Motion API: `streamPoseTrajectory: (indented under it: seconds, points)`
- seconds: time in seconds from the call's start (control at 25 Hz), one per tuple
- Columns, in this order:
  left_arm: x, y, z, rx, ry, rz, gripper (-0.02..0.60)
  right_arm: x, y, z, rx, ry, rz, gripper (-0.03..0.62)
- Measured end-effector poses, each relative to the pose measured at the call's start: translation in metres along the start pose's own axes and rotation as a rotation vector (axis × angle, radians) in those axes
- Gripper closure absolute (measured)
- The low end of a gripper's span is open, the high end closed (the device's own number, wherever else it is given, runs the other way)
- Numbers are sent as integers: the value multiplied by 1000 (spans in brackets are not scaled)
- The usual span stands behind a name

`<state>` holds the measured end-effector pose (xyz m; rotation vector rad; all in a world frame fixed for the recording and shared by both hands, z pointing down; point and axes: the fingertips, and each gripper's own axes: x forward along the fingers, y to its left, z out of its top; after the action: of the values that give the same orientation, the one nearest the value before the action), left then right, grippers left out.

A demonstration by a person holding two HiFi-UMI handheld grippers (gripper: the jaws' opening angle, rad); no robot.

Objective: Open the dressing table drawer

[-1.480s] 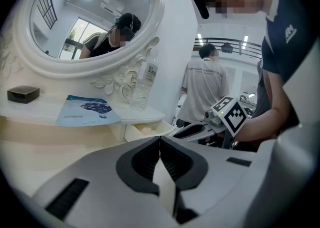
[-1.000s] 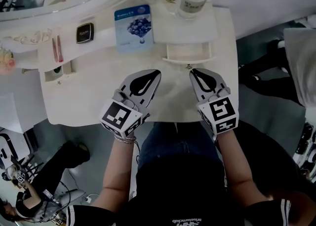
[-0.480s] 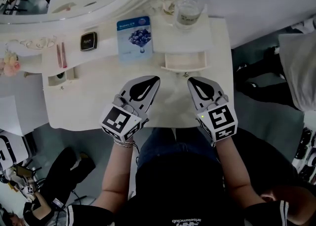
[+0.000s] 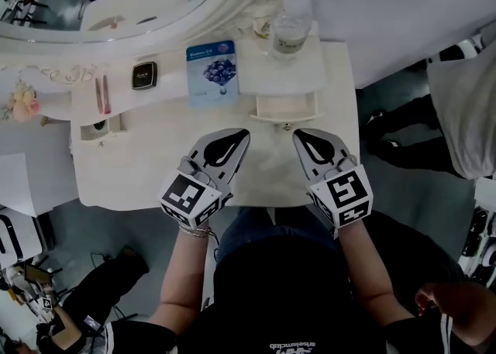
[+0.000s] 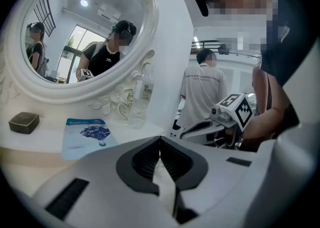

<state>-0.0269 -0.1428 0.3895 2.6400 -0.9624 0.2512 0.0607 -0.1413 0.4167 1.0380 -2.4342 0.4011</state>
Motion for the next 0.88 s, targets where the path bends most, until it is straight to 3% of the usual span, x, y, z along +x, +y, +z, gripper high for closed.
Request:
streamPoseTrajectory:
  seconds: [0.88]
  points:
    - [-13, 4, 29, 22, -41, 25, 563, -23, -13, 45, 11, -95, -15, 574]
